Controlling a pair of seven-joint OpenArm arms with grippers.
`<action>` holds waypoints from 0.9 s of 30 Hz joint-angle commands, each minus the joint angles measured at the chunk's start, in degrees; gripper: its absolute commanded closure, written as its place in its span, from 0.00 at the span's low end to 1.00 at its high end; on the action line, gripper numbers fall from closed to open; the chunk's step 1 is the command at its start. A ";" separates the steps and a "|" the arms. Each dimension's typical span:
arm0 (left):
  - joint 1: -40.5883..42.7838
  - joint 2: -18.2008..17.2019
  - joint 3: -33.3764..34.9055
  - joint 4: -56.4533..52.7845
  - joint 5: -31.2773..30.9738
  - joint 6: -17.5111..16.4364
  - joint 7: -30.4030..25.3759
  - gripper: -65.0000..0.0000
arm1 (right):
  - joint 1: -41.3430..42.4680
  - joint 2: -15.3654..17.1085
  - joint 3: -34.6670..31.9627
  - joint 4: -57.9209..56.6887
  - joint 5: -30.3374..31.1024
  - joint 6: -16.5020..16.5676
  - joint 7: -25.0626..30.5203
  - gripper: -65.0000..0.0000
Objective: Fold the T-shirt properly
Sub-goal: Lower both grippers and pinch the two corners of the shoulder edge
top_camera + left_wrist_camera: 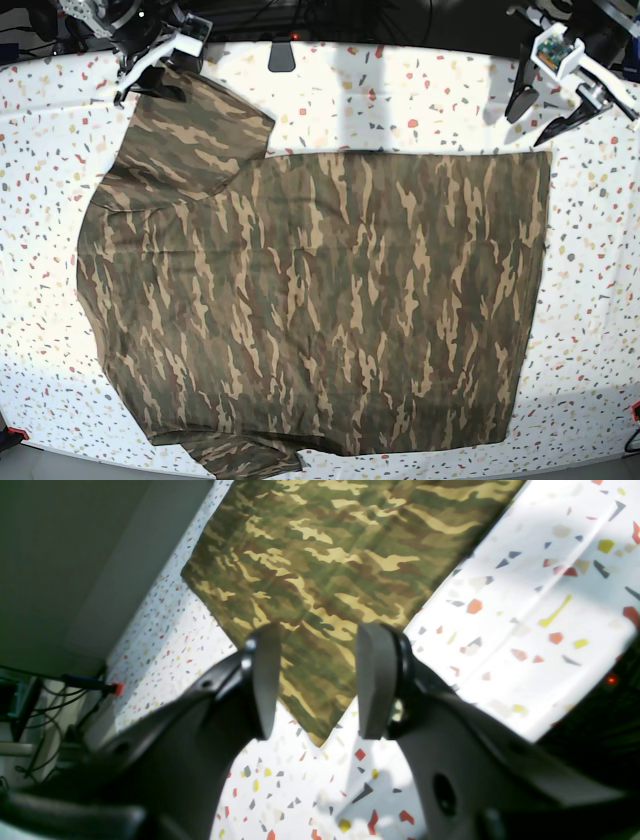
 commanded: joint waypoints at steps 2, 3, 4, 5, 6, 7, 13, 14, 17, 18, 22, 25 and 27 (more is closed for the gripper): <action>0.48 -0.46 -0.31 1.11 -1.03 0.63 -1.51 0.62 | -0.48 0.66 0.11 -0.17 -0.31 1.70 -1.31 0.50; 0.48 -0.48 -0.31 1.11 -1.01 0.61 -1.49 0.62 | -0.90 0.68 -0.11 -0.17 -0.28 2.93 -0.07 0.50; 0.48 -0.48 -0.31 1.11 -1.01 0.61 -1.49 0.62 | -1.16 0.68 -0.35 -0.17 -0.33 3.82 1.20 0.50; 0.48 -0.48 -0.31 1.11 -1.01 0.61 -1.49 0.62 | -1.18 0.66 -0.61 -0.17 -0.31 4.50 1.92 0.50; 0.48 -0.48 -0.31 1.11 -1.01 0.61 -1.51 0.62 | -1.16 0.68 -0.83 -0.17 -0.15 5.18 1.92 0.50; 0.48 -0.48 -0.31 1.11 -1.01 0.59 -1.49 0.62 | -1.16 0.70 -0.94 -0.17 -0.17 5.44 1.75 0.51; 0.46 -0.48 -0.31 1.11 -1.01 0.61 -1.51 0.62 | -1.14 1.92 -0.81 -0.20 -0.39 3.34 -3.06 0.55; 0.48 -0.48 -0.31 1.11 -1.01 0.61 -1.51 0.62 | -1.11 2.23 -0.81 -0.20 -0.39 2.51 -3.19 0.55; 0.48 -0.48 -0.31 1.11 -1.01 0.61 -1.49 0.62 | -1.14 2.71 -0.81 -0.20 -0.39 -1.07 -4.79 0.55; 0.50 -0.48 -0.31 1.11 -1.01 0.61 -1.49 0.62 | -1.14 2.71 -0.83 -0.20 -0.37 -2.23 -5.40 0.55; 0.48 -0.48 -0.31 1.11 -1.01 0.61 -1.49 0.62 | -1.14 2.71 -0.83 -0.20 -0.37 -4.33 -5.79 0.55; 0.50 -0.48 -0.31 1.11 -1.01 0.59 -1.49 0.62 | -1.14 2.71 -0.83 -0.20 -0.37 -4.94 -5.95 0.55; 0.50 -0.48 -0.31 1.11 -1.01 0.59 -1.49 0.62 | -1.14 2.71 -0.83 -0.20 -0.31 -4.92 -6.36 0.55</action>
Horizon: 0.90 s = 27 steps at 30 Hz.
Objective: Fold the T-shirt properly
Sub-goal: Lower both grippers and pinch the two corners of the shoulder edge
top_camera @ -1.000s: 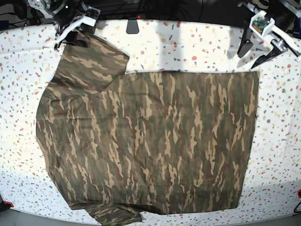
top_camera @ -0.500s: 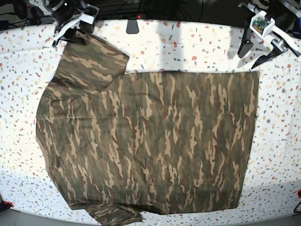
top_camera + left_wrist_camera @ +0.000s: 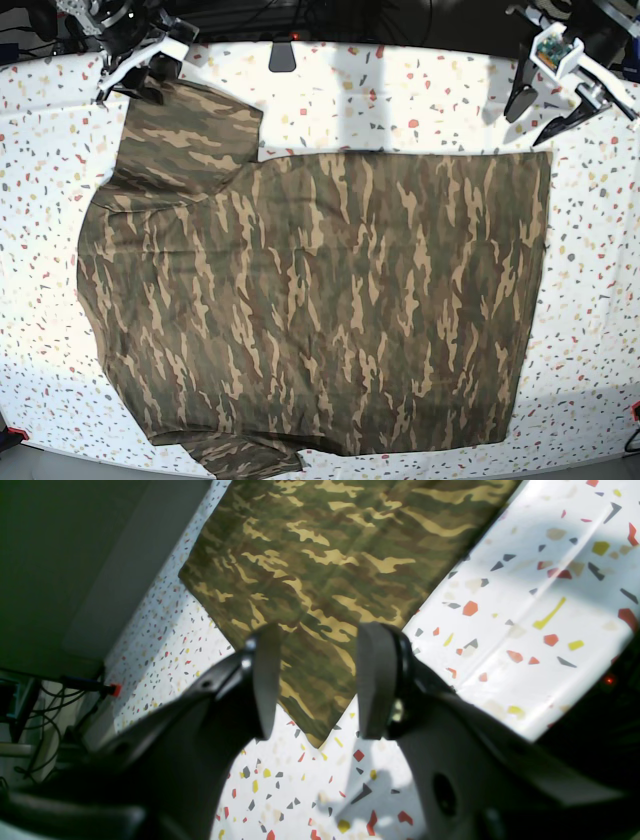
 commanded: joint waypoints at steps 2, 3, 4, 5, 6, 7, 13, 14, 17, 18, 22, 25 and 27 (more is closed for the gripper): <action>0.48 -0.48 -0.31 1.11 -1.03 0.61 -1.49 0.62 | -0.33 0.66 0.17 0.33 1.33 1.01 -1.03 0.55; 0.50 -0.48 -0.31 1.11 -1.01 0.59 -1.49 0.62 | -0.33 0.66 0.17 0.33 2.10 1.97 -1.03 0.55; 0.48 -0.48 -0.31 1.11 -1.01 0.61 -1.49 0.62 | -0.33 0.63 0.17 0.26 2.23 2.16 -1.03 0.55; 0.48 -0.48 -0.31 1.11 -1.03 0.61 -1.51 0.62 | -0.22 0.66 0.17 0.13 2.19 1.88 -1.01 0.55; 0.48 -0.48 -0.31 1.11 -1.03 0.61 -1.51 0.62 | 0.02 0.66 0.17 -0.17 2.16 1.40 -1.09 0.56; 0.48 -0.48 -0.31 1.11 -1.03 0.63 -1.51 0.62 | 0.28 0.66 0.17 -0.68 2.16 0.87 -1.20 0.57; 0.48 -0.48 -0.31 1.11 -1.03 0.59 -1.51 0.62 | 3.06 -0.15 0.13 -6.27 1.46 -0.72 -1.18 0.58; 0.48 -0.48 -0.31 1.11 -1.03 0.61 -1.51 0.62 | 3.15 -0.48 0.13 -6.78 1.49 -1.40 -1.16 0.58; 0.48 -0.46 -0.31 1.11 -1.03 0.61 -1.51 0.62 | 2.99 -1.14 0.07 -7.28 1.27 -1.22 -0.44 0.58; 0.48 -0.46 -0.31 1.11 -1.03 0.61 -1.51 0.62 | 2.82 -1.25 0.07 -7.28 0.59 -1.18 -0.02 0.58; 0.48 -0.48 -0.31 1.11 -1.03 0.59 -1.51 0.62 | 2.64 -1.25 0.07 -7.28 -3.04 -1.18 1.40 0.69; 0.46 -0.50 -0.31 1.11 -1.03 0.59 -1.51 0.62 | 2.64 -1.25 0.07 -7.28 -3.19 -1.18 1.33 0.97; 0.46 -0.50 -0.33 1.11 -1.03 0.61 -1.53 0.62 | 2.64 -1.25 0.07 -7.28 -3.19 -1.18 1.31 1.00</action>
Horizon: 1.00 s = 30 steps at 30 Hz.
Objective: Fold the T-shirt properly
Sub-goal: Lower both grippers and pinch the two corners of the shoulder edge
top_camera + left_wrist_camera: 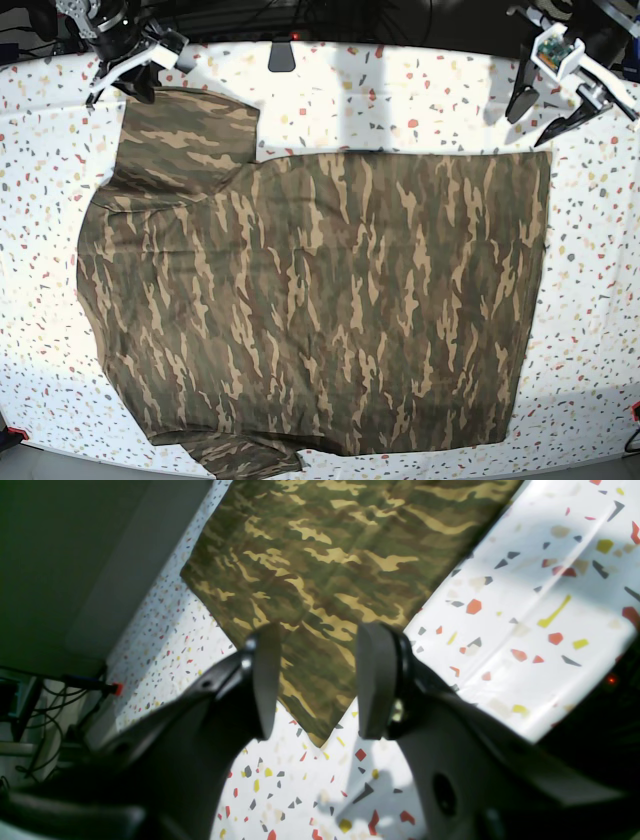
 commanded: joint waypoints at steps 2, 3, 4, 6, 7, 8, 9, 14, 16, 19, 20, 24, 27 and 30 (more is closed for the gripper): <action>0.24 -0.52 -0.31 1.11 -1.01 0.57 -1.51 0.62 | -0.52 0.66 0.13 0.35 0.04 0.44 -0.66 1.00; -0.04 -0.52 -0.31 1.11 -0.98 0.57 -1.53 0.62 | -0.52 0.66 0.13 0.37 0.02 0.42 -0.63 1.00; -0.52 -0.55 -0.31 1.09 -0.96 0.52 -1.49 0.62 | -0.50 0.66 0.13 0.37 0.04 0.42 -0.63 1.00; -1.90 -0.66 -0.31 0.87 -0.20 0.55 -1.42 0.62 | -0.50 0.66 0.13 0.52 0.04 0.39 -0.63 1.00; -2.78 -0.70 -0.26 0.68 0.50 0.55 -1.42 0.62 | -0.50 0.66 0.13 0.59 0.04 0.42 -0.63 1.00; -3.76 -0.68 -0.20 0.44 1.60 0.52 -1.36 0.62 | -0.50 0.66 0.13 0.61 0.04 0.42 -0.66 1.00; -4.55 -0.76 -0.15 0.15 2.43 0.55 -1.22 0.62 | -0.50 0.66 0.13 0.61 0.07 0.42 -0.68 1.00; -5.55 -3.45 1.99 -1.92 2.91 0.57 -1.05 0.56 | -0.50 0.63 0.13 0.63 0.07 0.42 -0.81 1.00; -5.60 -5.03 3.39 -3.61 2.86 0.57 -1.11 0.56 | -0.50 0.66 0.13 0.63 0.07 0.39 -0.81 1.00; -7.34 -7.34 6.03 -7.69 2.89 0.59 -1.09 0.56 | -0.50 0.63 0.13 0.63 0.04 0.39 -0.81 1.00; -8.41 -7.76 7.04 -9.35 2.91 0.57 -1.07 0.56 | -0.50 0.61 0.13 0.63 0.07 0.39 -0.81 1.00; -14.36 -7.98 11.39 -15.96 6.93 1.03 -0.94 0.56 | -0.50 0.63 0.13 0.63 0.07 0.39 -0.79 1.00; -19.06 -7.98 15.17 -20.68 7.28 2.12 -0.61 0.56 | -0.50 0.61 0.13 0.63 0.07 0.39 -0.83 1.00; -23.12 -8.02 19.06 -24.44 9.66 2.12 4.87 0.56 | -0.48 0.44 0.13 0.63 0.24 0.39 -0.92 1.00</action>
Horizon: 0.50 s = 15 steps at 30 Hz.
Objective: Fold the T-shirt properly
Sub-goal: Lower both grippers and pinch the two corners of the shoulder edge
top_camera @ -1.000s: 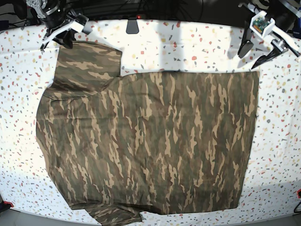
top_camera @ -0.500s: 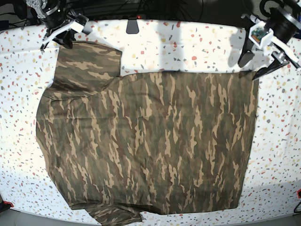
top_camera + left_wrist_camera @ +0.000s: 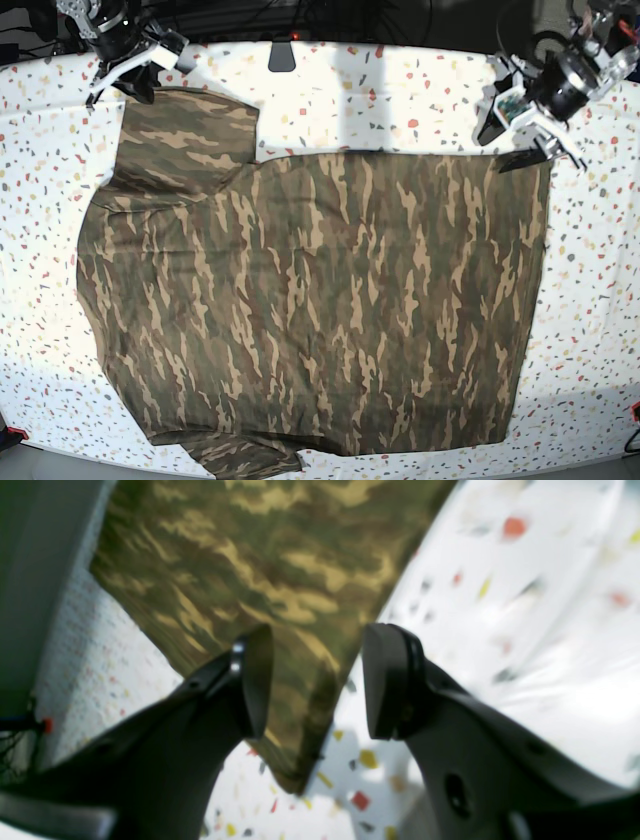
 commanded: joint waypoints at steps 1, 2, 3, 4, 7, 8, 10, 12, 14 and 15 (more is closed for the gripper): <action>-0.83 -0.92 0.74 -0.50 0.72 0.61 0.68 0.56 | -0.48 0.63 0.17 0.48 0.07 0.37 -0.44 1.00; -1.73 -1.29 1.77 -1.64 1.62 0.61 2.14 0.56 | -0.48 0.61 0.17 0.48 0.07 0.37 -0.39 1.00; -2.29 -1.68 2.54 -2.67 2.49 0.63 3.39 0.56 | -0.48 0.63 0.17 0.48 0.04 0.37 -0.39 1.00; -2.62 -2.27 3.15 -3.58 3.69 0.81 3.74 0.56 | -0.48 0.63 0.17 0.48 0.04 0.37 -0.42 1.00; -2.69 -4.04 4.02 -6.16 7.21 1.88 3.72 0.56 | -0.48 0.61 0.17 0.48 0.04 0.37 -0.39 1.00; -2.71 -4.31 4.02 -7.06 8.15 2.40 3.56 0.56 | -0.48 0.61 0.17 0.48 0.04 0.37 -0.39 1.00; -3.06 -4.46 4.02 -8.87 9.20 4.83 3.58 0.56 | -0.48 0.61 0.17 0.48 0.04 0.37 -0.37 1.00; -3.45 -4.44 4.04 -10.47 9.09 6.01 3.61 0.56 | -0.48 0.63 0.17 0.48 0.04 0.35 -0.35 1.00; -3.50 -4.44 4.04 -11.69 9.07 5.97 3.58 0.56 | -0.48 0.63 0.17 0.48 0.04 0.35 -0.35 1.00; -3.52 -4.44 4.04 -12.24 9.09 5.97 3.56 0.56 | -0.48 0.63 0.17 0.48 0.04 0.35 -0.35 1.00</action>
